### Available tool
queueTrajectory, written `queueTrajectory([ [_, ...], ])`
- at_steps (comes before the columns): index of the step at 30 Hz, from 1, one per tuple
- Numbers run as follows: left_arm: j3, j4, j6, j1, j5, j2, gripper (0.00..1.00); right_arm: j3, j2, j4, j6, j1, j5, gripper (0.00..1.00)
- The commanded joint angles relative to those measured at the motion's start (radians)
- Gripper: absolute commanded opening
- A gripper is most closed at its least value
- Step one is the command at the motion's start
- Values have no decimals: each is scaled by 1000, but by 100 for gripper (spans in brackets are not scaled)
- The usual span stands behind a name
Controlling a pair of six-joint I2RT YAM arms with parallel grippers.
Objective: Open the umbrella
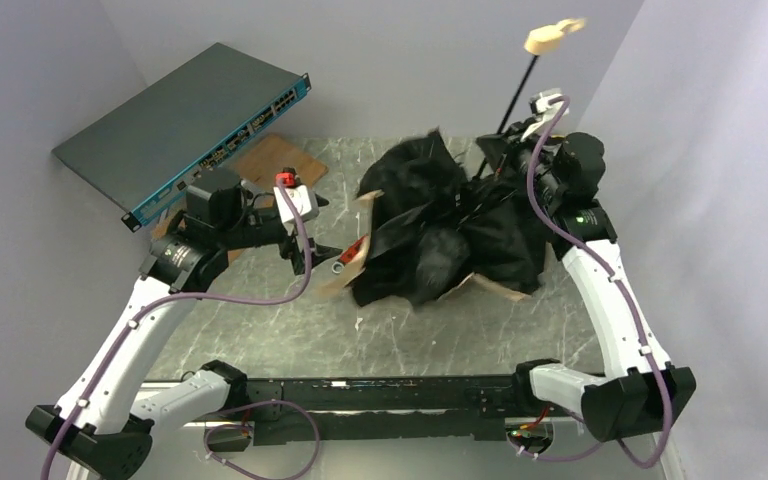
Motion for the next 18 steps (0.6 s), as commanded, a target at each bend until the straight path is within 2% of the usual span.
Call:
queueTrajectory([
  [1, -67, 166, 9, -26, -1, -41, 100, 5, -50, 159, -54, 28, -19, 0],
  [2, -75, 166, 46, -42, 4, -44, 100, -4, -76, 147, -69, 117, -37, 0],
  [4, -84, 126, 174, -106, -12, -52, 100, -24, -111, 123, -162, 204, -9, 0],
  [6, -130, 168, 220, -180, -109, -78, 100, -50, -121, 145, -258, 208, 103, 0],
  [7, -163, 207, 218, -195, -128, -94, 100, -42, -117, 148, -243, 203, 88, 0],
  [9, -204, 250, 239, -209, -134, -116, 100, 7, -109, 36, -189, 228, -74, 0],
  [10, -208, 242, 266, -220, -141, -113, 100, 7, -114, -1, -200, 252, -24, 0],
  [11, -203, 227, 278, -230, -163, -107, 100, -25, -121, 9, -264, 246, 106, 0],
  [12, -187, 218, 261, -232, -185, -99, 100, -71, -122, 105, -319, 154, 243, 0],
  [13, -172, 222, 191, -229, -237, -92, 100, -104, -111, 170, -300, 34, 271, 0],
  [14, -157, 225, 116, -212, -279, -81, 100, -90, -86, 182, -228, -99, 171, 0],
  [15, -136, 207, 60, -168, -261, -64, 100, -49, -56, 152, -156, -157, 95, 0],
  [16, -113, 185, 21, -110, -176, -46, 100, -4, -37, 102, -123, -153, 46, 0],
  [18, -88, 186, -47, -29, -106, -17, 100, -12, -61, 97, -52, -40, -6, 0],
])
